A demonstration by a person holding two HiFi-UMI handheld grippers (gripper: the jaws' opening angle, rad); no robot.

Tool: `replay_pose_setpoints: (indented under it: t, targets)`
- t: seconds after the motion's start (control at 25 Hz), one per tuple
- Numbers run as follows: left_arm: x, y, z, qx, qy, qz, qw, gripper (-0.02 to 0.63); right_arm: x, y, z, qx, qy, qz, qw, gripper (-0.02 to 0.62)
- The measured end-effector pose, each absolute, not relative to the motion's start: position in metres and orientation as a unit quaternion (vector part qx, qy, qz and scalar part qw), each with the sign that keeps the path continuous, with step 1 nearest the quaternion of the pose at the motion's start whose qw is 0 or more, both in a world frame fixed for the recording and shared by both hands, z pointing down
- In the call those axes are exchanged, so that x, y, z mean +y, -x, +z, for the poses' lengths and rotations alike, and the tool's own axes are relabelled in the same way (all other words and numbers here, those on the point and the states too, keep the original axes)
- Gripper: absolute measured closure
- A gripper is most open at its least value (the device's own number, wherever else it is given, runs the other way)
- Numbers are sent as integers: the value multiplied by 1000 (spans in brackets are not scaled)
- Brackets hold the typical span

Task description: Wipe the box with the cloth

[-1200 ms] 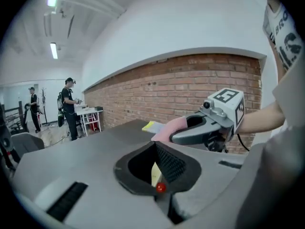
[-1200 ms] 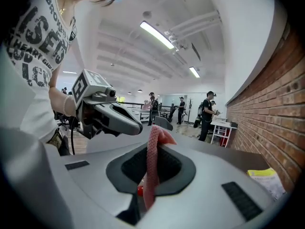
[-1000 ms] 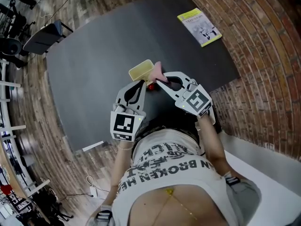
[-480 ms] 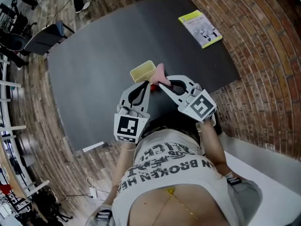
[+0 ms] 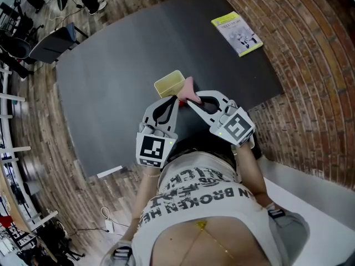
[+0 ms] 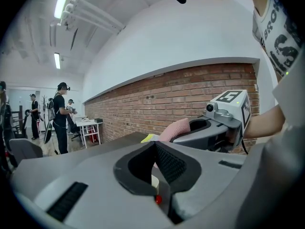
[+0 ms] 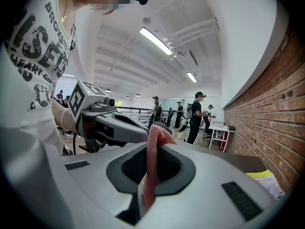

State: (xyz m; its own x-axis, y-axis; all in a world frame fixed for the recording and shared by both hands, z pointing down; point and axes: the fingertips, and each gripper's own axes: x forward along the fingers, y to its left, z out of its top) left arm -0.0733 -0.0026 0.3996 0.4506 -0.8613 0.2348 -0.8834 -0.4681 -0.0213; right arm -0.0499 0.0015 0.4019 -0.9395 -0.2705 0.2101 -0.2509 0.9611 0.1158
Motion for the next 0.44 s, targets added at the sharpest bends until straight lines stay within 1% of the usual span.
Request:
replay_pose_setpoints:
  t: [0.44]
  targets:
    - [-1, 73, 411, -509, -850, 126, 58, 598, 4, 55, 405, -986, -118, -36, 114, 578]
